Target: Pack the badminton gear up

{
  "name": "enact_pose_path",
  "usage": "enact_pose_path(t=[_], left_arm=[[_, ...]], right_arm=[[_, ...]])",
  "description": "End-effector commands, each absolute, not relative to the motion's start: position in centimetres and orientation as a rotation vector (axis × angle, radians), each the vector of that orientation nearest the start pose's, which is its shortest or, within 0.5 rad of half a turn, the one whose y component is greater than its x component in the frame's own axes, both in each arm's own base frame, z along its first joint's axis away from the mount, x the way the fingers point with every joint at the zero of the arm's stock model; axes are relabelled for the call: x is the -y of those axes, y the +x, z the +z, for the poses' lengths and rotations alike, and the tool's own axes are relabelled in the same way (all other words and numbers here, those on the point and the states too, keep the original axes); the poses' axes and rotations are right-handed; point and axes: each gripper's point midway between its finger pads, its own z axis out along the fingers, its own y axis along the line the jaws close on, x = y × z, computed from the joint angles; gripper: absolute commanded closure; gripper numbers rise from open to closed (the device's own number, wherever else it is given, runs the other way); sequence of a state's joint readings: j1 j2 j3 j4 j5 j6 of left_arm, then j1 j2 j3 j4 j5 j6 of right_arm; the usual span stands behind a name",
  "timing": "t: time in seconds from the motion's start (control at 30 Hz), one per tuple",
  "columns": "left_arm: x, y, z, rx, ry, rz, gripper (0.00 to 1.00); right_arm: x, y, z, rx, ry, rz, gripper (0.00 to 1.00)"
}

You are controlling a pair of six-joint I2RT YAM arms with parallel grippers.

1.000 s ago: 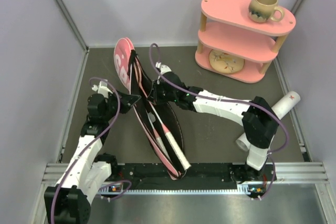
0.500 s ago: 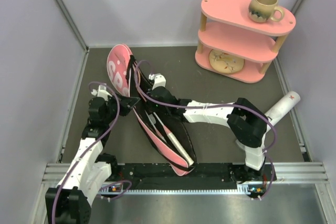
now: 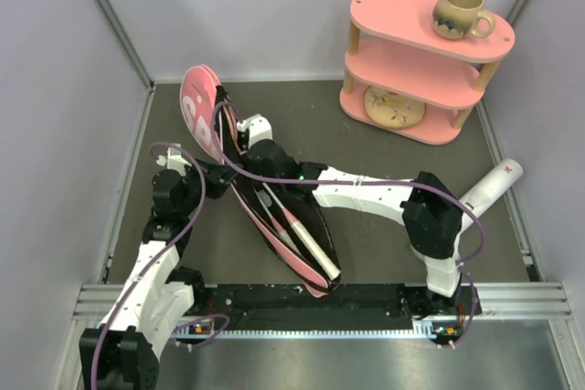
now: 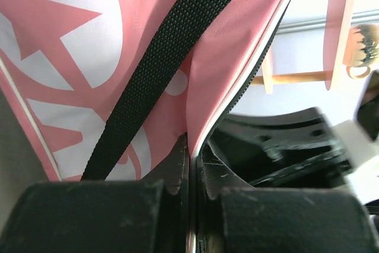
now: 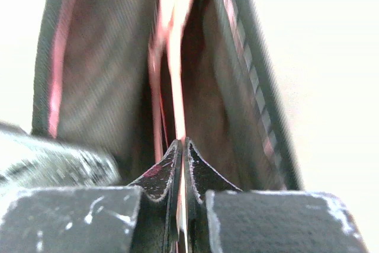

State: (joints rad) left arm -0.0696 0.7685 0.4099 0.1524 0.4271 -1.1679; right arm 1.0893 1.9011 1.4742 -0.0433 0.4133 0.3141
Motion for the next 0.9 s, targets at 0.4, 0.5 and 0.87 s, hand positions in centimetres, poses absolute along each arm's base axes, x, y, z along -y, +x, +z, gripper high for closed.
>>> enact_pose_path(t=[0.4,0.5,0.87], left_arm=[[13.1,26.1,18.5,-1.863,-0.653,-1.223,1.0],[13.2,26.1,18.9,-1.864,-0.625,-1.213,1.0],[13.4,25.6,19.7,-1.874,-0.588,-1.221,1.0]], right_arm=[[-47.6,30.7,19.2,-1.994,-0.477,0.696,0.97],[-44.7,28.9,21.1,-2.006,-0.65,0.889,0.64],[-40.1,27.8,15.0,-2.036,-0.965,0.914,0.19]])
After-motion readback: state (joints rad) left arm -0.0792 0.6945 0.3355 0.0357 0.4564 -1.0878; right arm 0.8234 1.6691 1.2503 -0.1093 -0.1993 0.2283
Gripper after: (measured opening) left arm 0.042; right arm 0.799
